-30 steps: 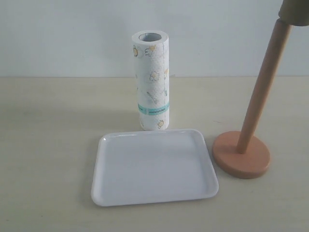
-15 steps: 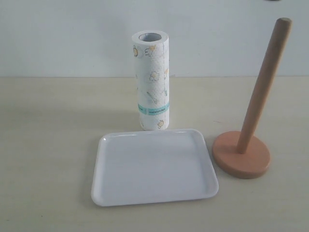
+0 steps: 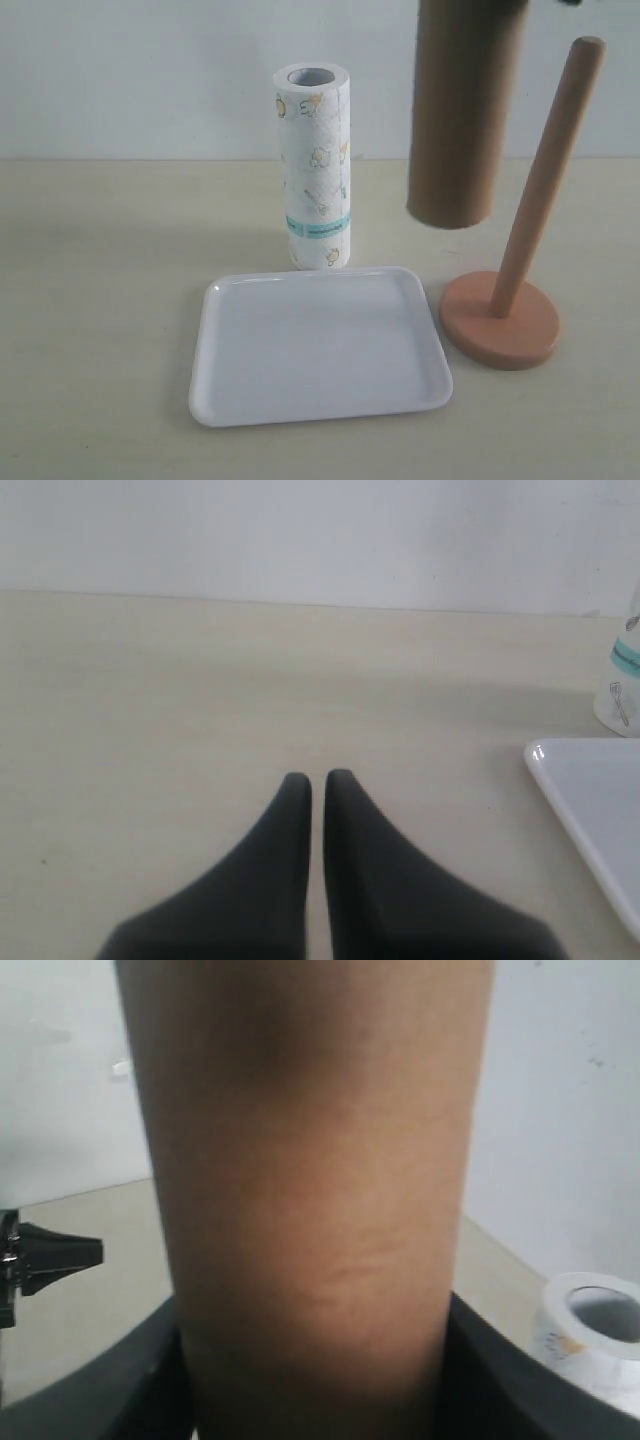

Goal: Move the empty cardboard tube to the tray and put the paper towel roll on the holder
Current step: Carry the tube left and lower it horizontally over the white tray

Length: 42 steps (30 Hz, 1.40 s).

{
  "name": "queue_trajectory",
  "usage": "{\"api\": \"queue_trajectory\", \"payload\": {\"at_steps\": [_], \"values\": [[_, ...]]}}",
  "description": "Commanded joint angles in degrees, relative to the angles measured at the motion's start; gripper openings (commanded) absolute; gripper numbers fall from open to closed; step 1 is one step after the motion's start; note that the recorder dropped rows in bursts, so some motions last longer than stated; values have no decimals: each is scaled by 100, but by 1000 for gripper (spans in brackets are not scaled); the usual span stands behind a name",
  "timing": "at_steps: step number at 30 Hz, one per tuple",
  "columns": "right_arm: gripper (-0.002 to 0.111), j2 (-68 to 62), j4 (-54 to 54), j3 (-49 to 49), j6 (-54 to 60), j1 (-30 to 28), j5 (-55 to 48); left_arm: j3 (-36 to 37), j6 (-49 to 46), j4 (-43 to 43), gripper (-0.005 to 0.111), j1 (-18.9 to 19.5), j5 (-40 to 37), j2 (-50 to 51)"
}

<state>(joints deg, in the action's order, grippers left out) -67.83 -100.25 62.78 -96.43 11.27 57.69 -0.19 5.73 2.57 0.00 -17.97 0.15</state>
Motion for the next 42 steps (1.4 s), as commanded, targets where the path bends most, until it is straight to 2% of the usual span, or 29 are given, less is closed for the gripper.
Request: {"api": "queue_trajectory", "payload": {"at_steps": [1,4,12,18,22,26,29,32,35,37,38,42], "values": [[0,-562,30,34,99,722,-375,19,-26,-21,4,8,3,-15],[0,-891,30,34,253,1124,-1047,19,-26,-21,4,8,3,-15],[0,-1014,30,34,529,1506,-2789,19,-26,-21,4,8,3,-15],[0,-1044,30,-18,568,2081,-4076,19,-26,-21,4,8,3,-15],[0,-1148,30,-18,1279,2502,-4176,19,-26,-21,4,8,3,-15],[0,-1278,30,-18,2308,3041,-4951,19,-26,-21,4,8,3,-15],[0,-1409,30,-30,3734,3554,-6154,19,-26,-21,4,8,3,-15],[0,-1552,90,-30,4973,3851,-6311,19,-26,-21,4,8,3,-15],[0,-1855,845,-30,6043,4135,-7265,19,-26,-21,4,8,3,-15],[0,-2164,2115,-30,7894,4352,-8161,19,-26,-21,4,8,3,-15],[0,-2320,3159,-15,9158,4446,-8627,19,-26,-21,4,8,3,-15],[0,-2486,5991,217,11588,4456,-9578,19,-26,-21,4,8,3,-15]]}}
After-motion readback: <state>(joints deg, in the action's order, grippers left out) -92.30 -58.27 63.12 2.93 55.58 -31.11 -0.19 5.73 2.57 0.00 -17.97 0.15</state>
